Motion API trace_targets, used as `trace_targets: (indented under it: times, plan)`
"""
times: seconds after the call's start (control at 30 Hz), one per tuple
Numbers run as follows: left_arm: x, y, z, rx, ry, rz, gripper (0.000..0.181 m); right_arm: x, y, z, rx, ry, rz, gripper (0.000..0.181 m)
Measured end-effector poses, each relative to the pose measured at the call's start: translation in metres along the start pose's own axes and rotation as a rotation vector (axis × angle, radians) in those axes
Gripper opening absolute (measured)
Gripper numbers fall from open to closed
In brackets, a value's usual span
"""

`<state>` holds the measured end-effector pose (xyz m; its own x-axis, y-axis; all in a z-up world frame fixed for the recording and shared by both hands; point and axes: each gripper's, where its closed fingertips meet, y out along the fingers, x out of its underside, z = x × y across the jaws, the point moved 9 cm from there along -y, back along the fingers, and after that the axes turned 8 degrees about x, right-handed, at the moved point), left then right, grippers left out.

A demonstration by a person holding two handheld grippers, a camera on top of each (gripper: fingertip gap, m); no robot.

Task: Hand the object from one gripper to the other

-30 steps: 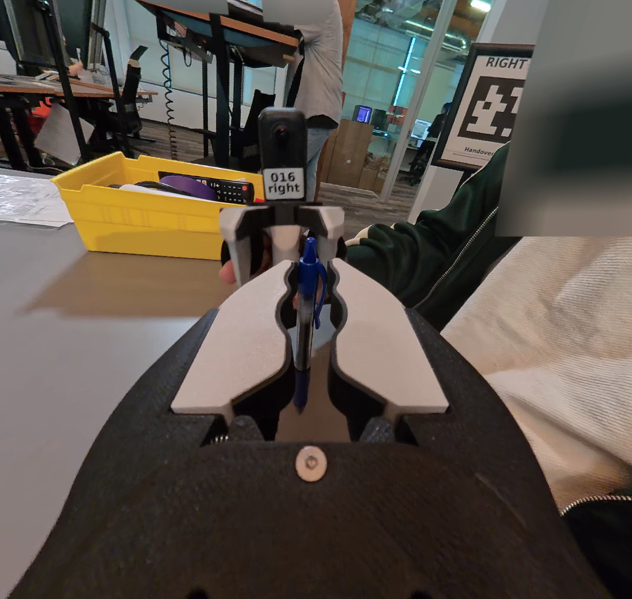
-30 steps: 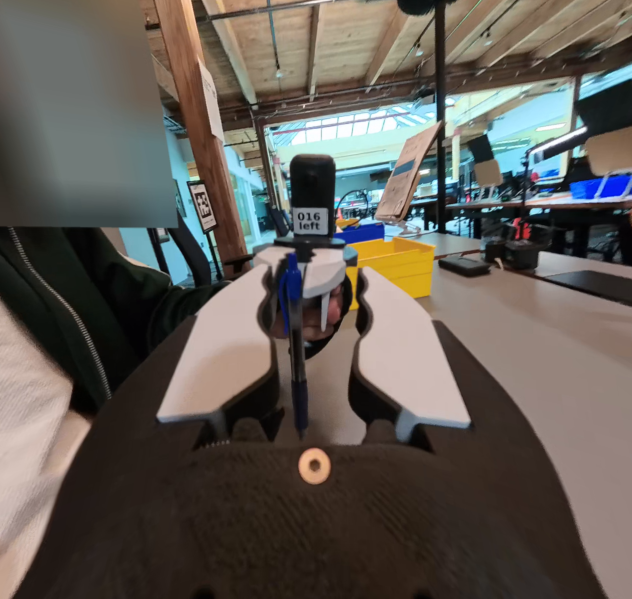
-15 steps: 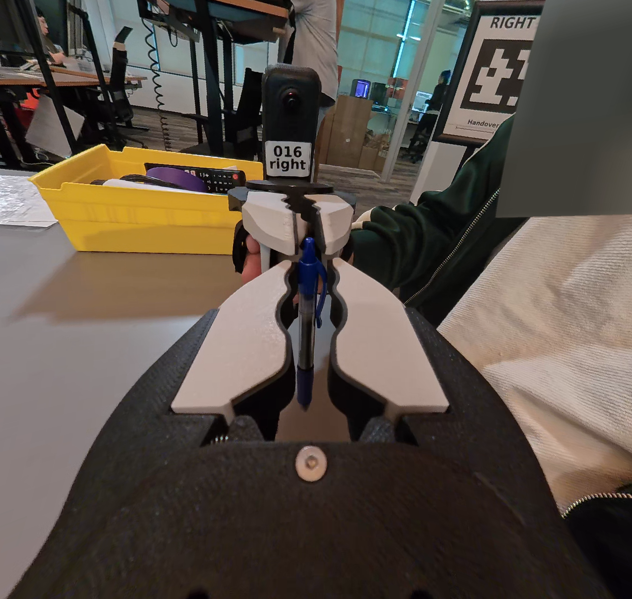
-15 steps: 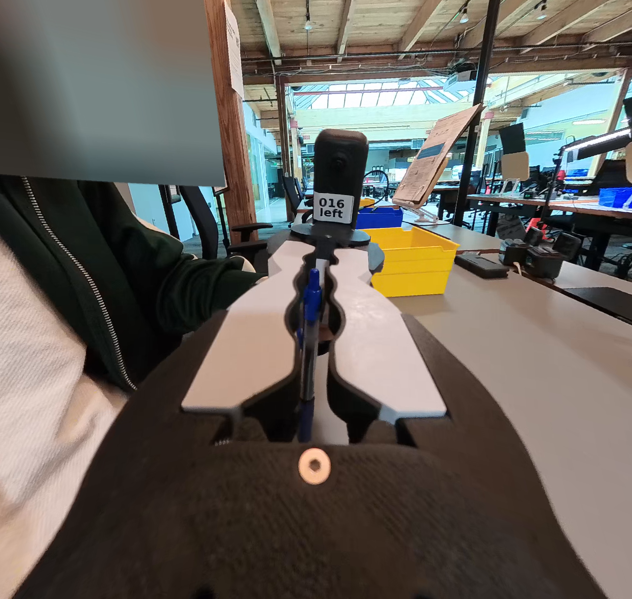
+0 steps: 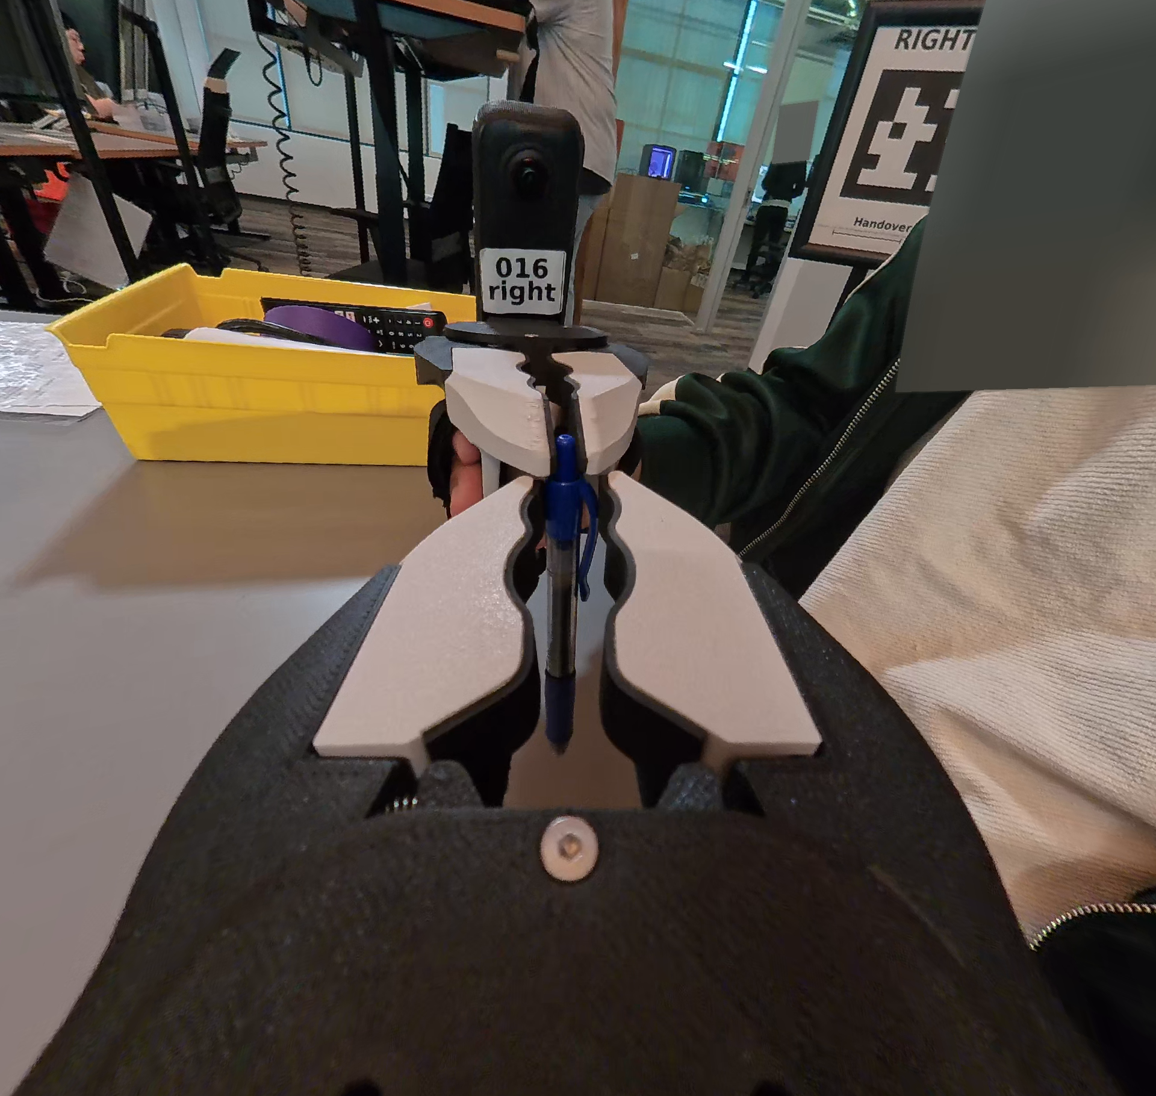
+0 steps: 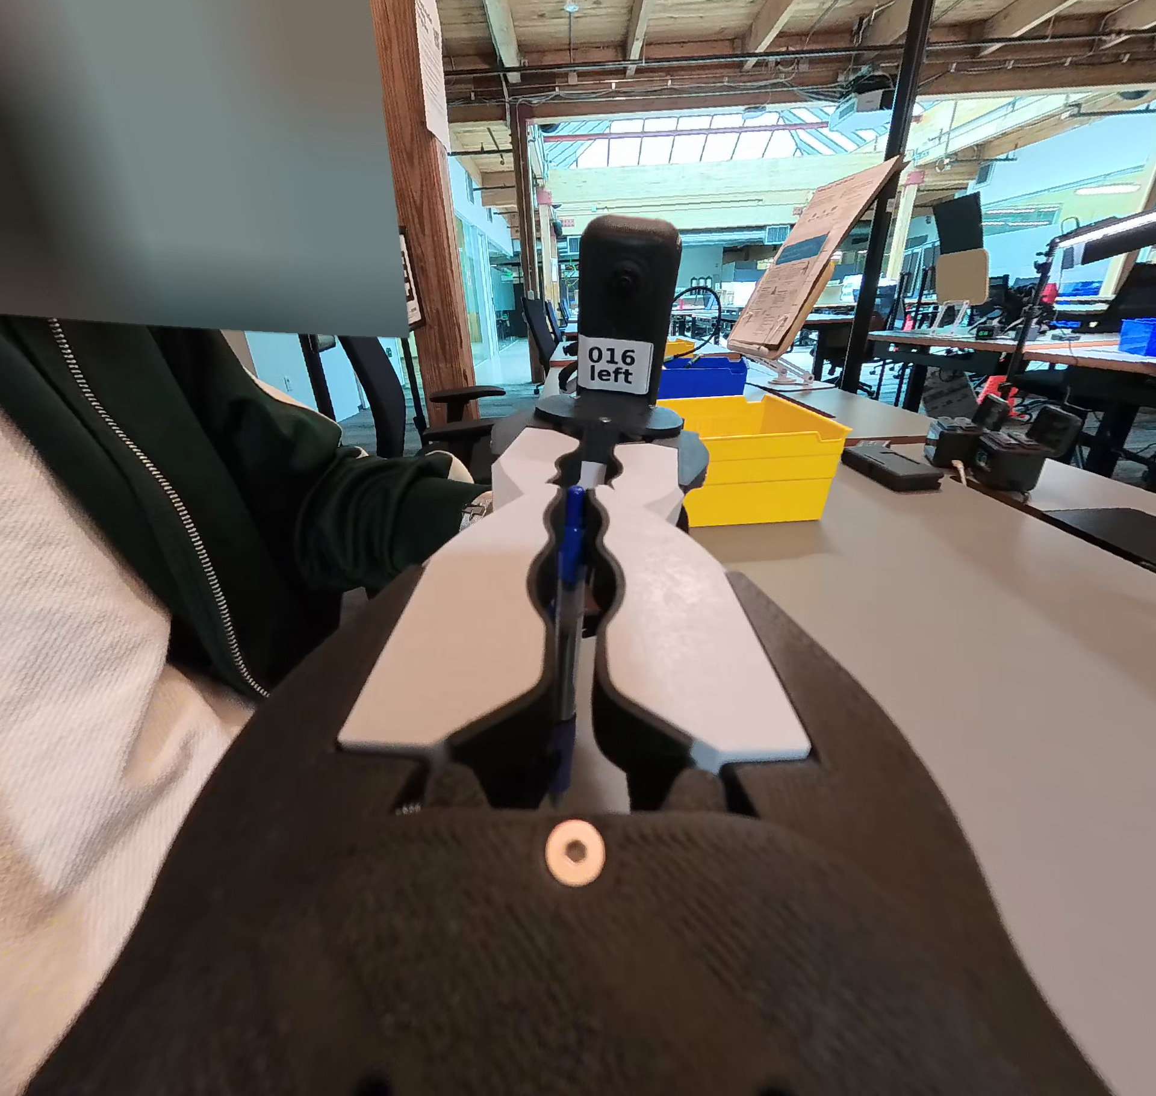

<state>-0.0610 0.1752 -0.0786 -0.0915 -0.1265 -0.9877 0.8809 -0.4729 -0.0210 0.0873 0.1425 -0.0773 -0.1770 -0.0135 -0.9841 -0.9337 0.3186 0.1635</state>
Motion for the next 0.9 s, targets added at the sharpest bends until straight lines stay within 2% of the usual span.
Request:
trace_targets:
  times: [0.4,0.9]
  plan:
    - [0.0020,0.0007,-0.0006,-0.002,-0.001,-0.014,0.017,-0.0030,-0.0013,-0.0032,0.038,-0.117,-0.054,0.006]
    - [0.0020,0.0017,-0.0001,-0.006,0.003,-0.019,0.017,-0.0045,-0.0036,-0.0014,0.023,-0.077,-0.031,0.005]
